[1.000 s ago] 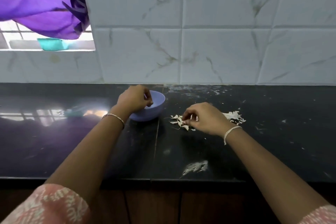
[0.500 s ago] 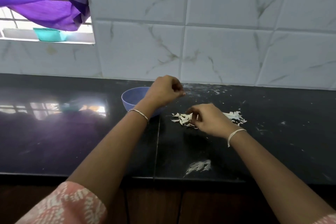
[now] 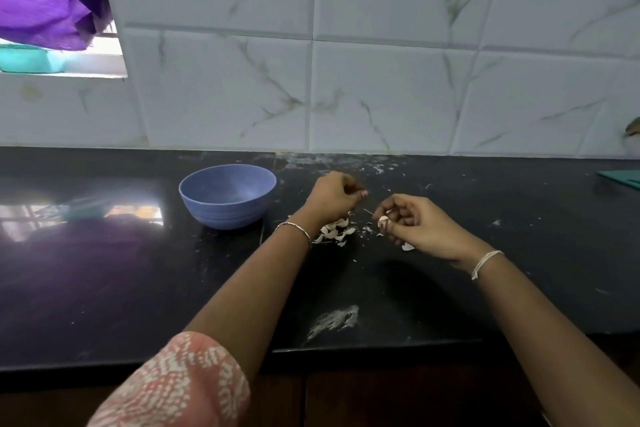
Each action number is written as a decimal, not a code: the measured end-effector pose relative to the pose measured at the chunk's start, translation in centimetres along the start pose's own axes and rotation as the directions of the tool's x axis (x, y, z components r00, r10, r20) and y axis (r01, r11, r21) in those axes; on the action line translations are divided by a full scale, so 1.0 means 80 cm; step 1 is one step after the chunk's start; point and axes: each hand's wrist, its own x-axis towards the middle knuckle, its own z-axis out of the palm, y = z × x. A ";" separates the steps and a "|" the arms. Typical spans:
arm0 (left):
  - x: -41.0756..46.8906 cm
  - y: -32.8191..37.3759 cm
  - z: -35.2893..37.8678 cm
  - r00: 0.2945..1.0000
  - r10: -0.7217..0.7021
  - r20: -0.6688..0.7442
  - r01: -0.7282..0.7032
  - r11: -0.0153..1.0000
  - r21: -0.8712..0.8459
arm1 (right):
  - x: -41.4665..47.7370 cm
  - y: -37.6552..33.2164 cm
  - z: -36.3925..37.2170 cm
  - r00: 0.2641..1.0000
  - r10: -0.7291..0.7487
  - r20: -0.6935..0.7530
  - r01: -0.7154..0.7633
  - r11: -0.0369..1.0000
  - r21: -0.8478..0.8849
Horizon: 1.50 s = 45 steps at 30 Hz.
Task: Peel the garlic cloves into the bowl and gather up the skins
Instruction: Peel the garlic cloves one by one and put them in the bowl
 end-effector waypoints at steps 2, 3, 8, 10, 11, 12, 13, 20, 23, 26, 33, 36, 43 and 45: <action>-0.002 -0.004 -0.004 1.000 0.007 -0.021 -0.008 1.000 -0.007 | -0.004 0.004 -0.005 1.000 0.019 0.002 -0.019 0.996 0.083; -0.003 -0.005 -0.006 1.000 0.022 -0.015 -0.022 1.000 0.008 | -0.006 0.006 -0.007 1.000 0.029 0.000 -0.029 0.993 0.118; -0.012 -0.021 -0.016 0.988 0.056 0.145 -0.090 0.966 0.241 | -0.009 0.009 -0.013 0.997 0.076 0.005 -0.075 0.968 0.240; -0.021 -0.025 -0.017 0.982 0.012 0.186 -0.090 0.906 0.415 | -0.010 0.009 -0.012 0.997 0.069 0.041 -0.076 0.970 0.229; -0.024 -0.028 -0.018 0.983 0.007 0.185 -0.092 0.884 0.459 | -0.011 0.007 -0.011 0.996 0.071 0.062 -0.083 0.970 0.227; -0.026 -0.032 -0.019 0.984 0.009 0.179 -0.093 0.881 0.464 | -0.011 0.005 -0.009 0.994 0.074 0.080 -0.089 0.973 0.215; -0.029 -0.035 -0.022 0.987 0.024 0.160 -0.094 0.891 0.445 | -0.009 0.003 -0.007 0.993 0.076 0.095 -0.092 0.979 0.181; -0.055 -0.062 -0.048 0.993 0.117 -0.022 -0.111 0.976 0.186 | 0.019 -0.057 -0.017 0.930 0.071 0.362 -0.008 0.985 -0.173; -0.063 -0.067 -0.043 0.997 0.052 -0.064 -0.049 0.998 0.046 | 0.035 -0.101 -0.034 0.926 -0.015 0.377 0.055 0.994 -0.095; -0.064 -0.066 -0.037 0.997 0.027 -0.067 -0.030 0.999 -0.037 | 0.042 -0.125 -0.035 0.938 -0.103 0.329 0.096 0.995 0.039; -0.066 -0.057 -0.037 0.989 -0.031 -0.143 -0.004 0.971 -0.239 | 0.049 -0.076 0.038 0.835 0.155 0.528 0.079 0.916 -0.393; -0.067 -0.057 -0.040 0.986 -0.017 -0.166 -0.024 0.969 -0.245 | 0.055 -0.111 0.008 0.863 0.024 0.505 0.051 0.990 -0.132; -0.072 -0.053 -0.037 0.984 -0.049 -0.174 -0.007 0.952 -0.307 | 0.053 -0.073 0.039 0.733 0.236 0.638 -0.041 0.952 -0.305; -0.071 -0.054 -0.036 0.983 -0.055 -0.176 -0.003 0.950 -0.312 | 0.057 -0.084 0.030 0.783 0.154 0.603 -0.041 0.980 -0.196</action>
